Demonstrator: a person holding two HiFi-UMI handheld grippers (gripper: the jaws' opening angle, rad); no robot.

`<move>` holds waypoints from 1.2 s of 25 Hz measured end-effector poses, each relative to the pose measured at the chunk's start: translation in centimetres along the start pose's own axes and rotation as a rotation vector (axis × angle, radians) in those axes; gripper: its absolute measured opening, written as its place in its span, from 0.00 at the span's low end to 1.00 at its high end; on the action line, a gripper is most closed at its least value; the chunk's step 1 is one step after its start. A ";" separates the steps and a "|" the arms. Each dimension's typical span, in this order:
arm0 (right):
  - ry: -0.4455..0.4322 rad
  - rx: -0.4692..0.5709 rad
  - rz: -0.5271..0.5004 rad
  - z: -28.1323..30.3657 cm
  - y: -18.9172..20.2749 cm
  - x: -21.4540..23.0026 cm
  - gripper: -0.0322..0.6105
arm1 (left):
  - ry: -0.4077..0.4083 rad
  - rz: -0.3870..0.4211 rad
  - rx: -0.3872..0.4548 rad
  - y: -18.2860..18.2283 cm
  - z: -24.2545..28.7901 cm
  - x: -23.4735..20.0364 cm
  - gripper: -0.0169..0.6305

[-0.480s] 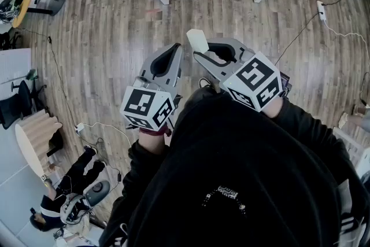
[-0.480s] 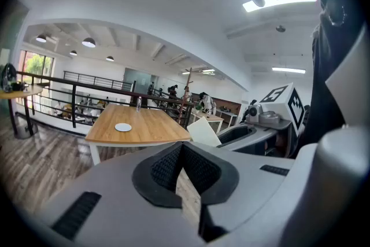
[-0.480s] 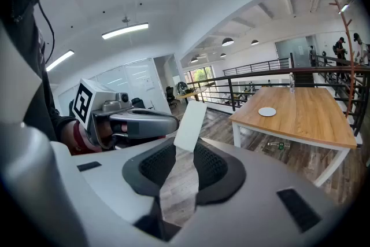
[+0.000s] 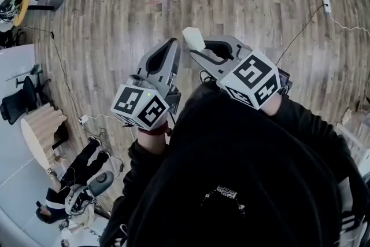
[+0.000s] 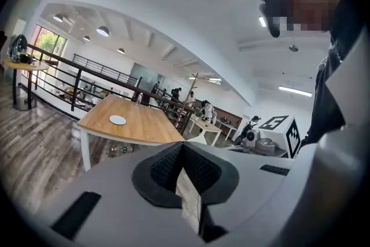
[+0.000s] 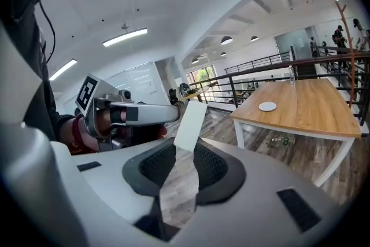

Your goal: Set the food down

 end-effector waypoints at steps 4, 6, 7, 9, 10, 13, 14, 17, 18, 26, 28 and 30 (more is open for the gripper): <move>-0.024 0.001 0.011 -1.8 0.6 1.3 0.22 | -0.008 -0.011 0.005 0.4 1.6 1.8 0.02; -0.036 -0.007 0.026 -1.6 0.4 2.4 0.22 | -0.013 -0.014 0.000 0.2 2.7 1.6 0.02; -0.037 -0.005 0.029 -1.6 0.2 2.8 0.22 | -0.018 -0.010 -0.007 0.1 3.2 1.5 0.02; -0.038 0.014 0.022 -2.5 0.2 3.2 0.22 | -0.035 0.030 -0.039 0.6 4.2 2.3 0.02; -0.038 0.027 0.013 -3.3 0.3 3.4 0.22 | -0.047 0.058 -0.058 1.0 4.6 3.1 0.02; -0.042 0.055 -0.002 -5.1 0.4 4.5 0.22 | -0.060 0.079 -0.065 1.4 6.2 4.9 0.02; -0.044 0.059 -0.002 -5.5 0.4 4.8 0.22 | -0.059 0.076 -0.062 1.4 6.6 5.4 0.02; -0.052 0.070 0.003 -6.3 0.6 5.6 0.22 | -0.055 0.080 -0.065 1.4 7.7 6.2 0.02; -0.055 0.072 0.005 -6.5 0.6 5.8 0.22 | -0.054 0.079 -0.064 1.2 7.9 6.2 0.02; -0.051 0.092 0.010 -7.3 0.0 7.6 0.22 | -0.030 0.117 -0.067 0.2 9.7 7.1 0.02; -0.043 0.095 -0.001 -7.5 0.1 7.4 0.22 | -0.027 0.110 -0.060 0.2 9.5 7.3 0.02; -0.037 0.098 -0.012 -8.0 0.4 7.0 0.22 | -0.021 0.110 -0.052 0.5 9.2 7.8 0.02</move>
Point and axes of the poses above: the fingertips, and each gripper's own axes: z forward along the fingers, x to its right, y out of its underside, the point moved 6 cm from there along -z, backward along the fingers, and after that the axes turned 2 degrees about y, right-handed, at the moved point
